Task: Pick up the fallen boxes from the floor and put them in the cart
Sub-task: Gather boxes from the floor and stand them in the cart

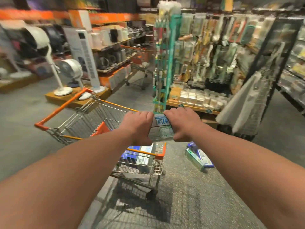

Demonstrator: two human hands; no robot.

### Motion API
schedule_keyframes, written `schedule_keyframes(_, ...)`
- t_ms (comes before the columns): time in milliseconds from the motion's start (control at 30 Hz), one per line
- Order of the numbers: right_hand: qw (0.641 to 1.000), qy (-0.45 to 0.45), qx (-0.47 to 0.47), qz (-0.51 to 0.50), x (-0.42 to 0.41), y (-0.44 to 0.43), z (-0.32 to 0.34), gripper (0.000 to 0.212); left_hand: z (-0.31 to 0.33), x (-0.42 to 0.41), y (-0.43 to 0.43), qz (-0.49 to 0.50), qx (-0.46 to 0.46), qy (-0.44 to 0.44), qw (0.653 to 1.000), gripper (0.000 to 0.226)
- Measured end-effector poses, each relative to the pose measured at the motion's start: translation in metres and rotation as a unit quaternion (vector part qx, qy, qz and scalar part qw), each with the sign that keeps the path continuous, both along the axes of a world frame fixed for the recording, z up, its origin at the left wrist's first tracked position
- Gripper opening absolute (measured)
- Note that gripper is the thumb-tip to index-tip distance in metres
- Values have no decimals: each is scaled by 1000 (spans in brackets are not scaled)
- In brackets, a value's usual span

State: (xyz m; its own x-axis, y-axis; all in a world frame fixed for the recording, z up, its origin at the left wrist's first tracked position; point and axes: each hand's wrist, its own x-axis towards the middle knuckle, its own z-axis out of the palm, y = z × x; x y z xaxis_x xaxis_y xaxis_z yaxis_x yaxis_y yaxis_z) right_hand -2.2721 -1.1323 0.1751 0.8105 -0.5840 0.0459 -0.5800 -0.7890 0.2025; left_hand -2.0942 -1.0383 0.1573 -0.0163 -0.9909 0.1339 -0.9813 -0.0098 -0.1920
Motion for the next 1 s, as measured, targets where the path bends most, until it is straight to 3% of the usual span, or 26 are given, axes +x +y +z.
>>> schedule_keyframes(267,998,24,-42,51,165,-46,-14,81,-18,155,-24,65,-35,14,997,74)
schedule_keyframes(433,998,45,-23,44,222,-86,-38,88,-37,206,-62,73,-17,25,997,71)
schedule_keyframes(733,988,120,22,93,240,-187,-98,79,-124,201,-149,118,26,148,982,74)
schedule_keyframes(1000,952,209,66,212,244,-306,-186,70,-202,158,-233,259,90,217,937,69)
